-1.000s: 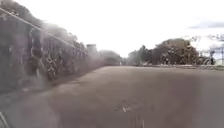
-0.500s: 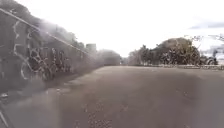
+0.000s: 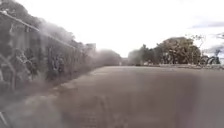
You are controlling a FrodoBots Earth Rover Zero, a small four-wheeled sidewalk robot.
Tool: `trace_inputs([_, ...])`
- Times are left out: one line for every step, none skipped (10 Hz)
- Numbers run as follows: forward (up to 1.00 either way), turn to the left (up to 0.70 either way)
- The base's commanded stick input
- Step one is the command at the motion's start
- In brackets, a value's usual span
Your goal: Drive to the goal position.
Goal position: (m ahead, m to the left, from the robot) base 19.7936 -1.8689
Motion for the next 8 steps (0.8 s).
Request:
trace_inputs([1.0,0.0])
trace_inputs([1.0,0.0])
trace_inputs([1.0,0.0])
trace_inputs([1.0,0.0])
trace_inputs([1.0,0.0])
trace_inputs([1.0,0.0])
trace_inputs([1.0,0.0])
trace_inputs([1.0,0.0])
